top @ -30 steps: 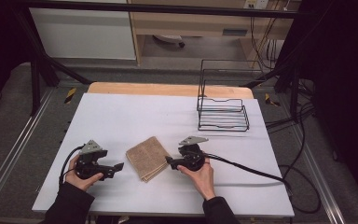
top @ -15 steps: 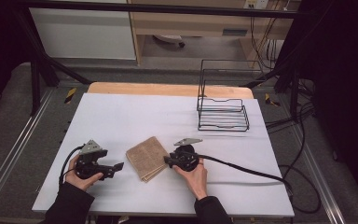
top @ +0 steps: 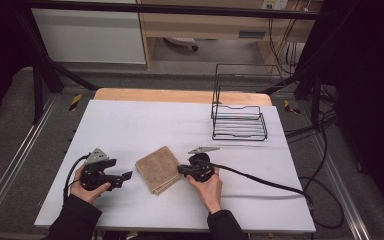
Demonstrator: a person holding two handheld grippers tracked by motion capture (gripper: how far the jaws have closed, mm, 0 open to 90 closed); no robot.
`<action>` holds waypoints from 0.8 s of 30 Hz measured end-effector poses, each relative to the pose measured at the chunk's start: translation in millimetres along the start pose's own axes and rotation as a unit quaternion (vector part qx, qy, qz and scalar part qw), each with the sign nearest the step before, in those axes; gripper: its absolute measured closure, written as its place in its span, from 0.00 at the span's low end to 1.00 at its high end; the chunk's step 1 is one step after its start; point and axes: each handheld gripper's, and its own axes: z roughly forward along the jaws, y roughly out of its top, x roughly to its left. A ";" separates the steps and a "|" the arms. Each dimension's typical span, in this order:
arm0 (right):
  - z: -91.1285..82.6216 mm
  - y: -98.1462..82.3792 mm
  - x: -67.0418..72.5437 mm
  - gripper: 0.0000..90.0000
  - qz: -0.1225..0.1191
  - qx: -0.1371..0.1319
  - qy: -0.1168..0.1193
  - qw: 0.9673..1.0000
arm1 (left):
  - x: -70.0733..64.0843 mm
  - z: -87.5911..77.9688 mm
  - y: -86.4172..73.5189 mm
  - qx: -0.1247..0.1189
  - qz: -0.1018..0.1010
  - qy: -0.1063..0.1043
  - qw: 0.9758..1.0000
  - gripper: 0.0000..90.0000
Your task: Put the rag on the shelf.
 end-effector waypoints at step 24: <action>-12.1 4.3 -3.4 0.94 -0.022 0.011 -0.017 1.000 | -10.3 67.6 29.1 0.077 0.034 -0.034 0.996 0.75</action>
